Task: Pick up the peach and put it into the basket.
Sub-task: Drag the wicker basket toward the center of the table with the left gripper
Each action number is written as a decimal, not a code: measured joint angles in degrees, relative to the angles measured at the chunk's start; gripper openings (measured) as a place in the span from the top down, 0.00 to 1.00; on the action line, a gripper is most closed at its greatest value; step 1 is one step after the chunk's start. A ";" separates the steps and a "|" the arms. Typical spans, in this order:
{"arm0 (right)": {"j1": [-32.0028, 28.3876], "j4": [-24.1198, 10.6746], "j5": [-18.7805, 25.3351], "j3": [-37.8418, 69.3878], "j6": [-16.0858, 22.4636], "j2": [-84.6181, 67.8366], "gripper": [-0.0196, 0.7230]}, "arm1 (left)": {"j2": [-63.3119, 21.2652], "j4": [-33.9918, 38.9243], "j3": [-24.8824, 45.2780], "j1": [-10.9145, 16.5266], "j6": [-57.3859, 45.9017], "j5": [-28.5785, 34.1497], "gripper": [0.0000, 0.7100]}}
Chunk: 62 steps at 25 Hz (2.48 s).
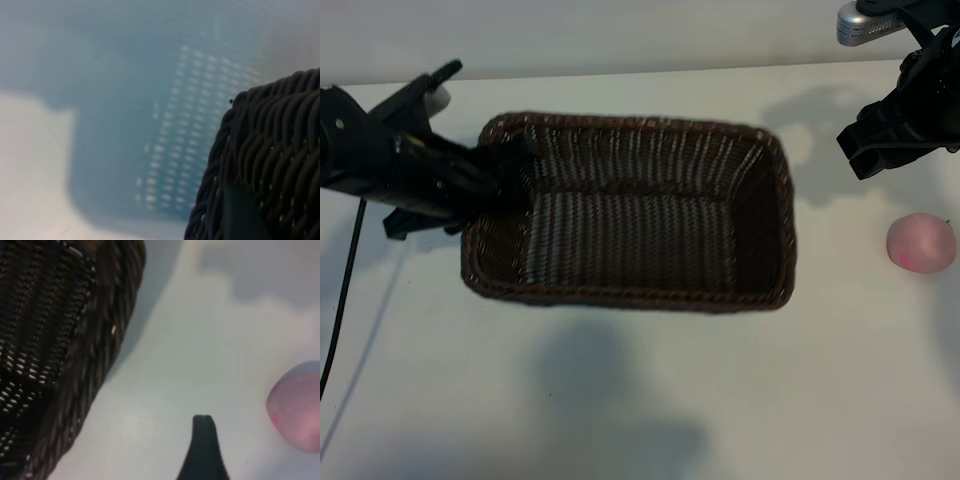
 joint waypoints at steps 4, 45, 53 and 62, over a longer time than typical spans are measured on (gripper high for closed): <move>0.00 0.00 0.18 0.00 0.00 0.00 0.25 | 0.00 -1.95 -1.75 2.17 1.35 0.75 0.53; 0.00 0.02 0.25 0.00 0.00 0.00 0.25 | 25.15 -3.66 -22.36 -3.43 -2.38 0.61 0.53; 0.00 0.02 0.25 -0.04 0.00 0.00 0.25 | 25.32 -3.86 -22.37 -3.43 -2.34 1.10 0.53; 0.00 0.02 0.37 -0.04 0.00 0.00 0.25 | 24.50 -3.17 -22.48 -3.43 -1.40 3.68 0.10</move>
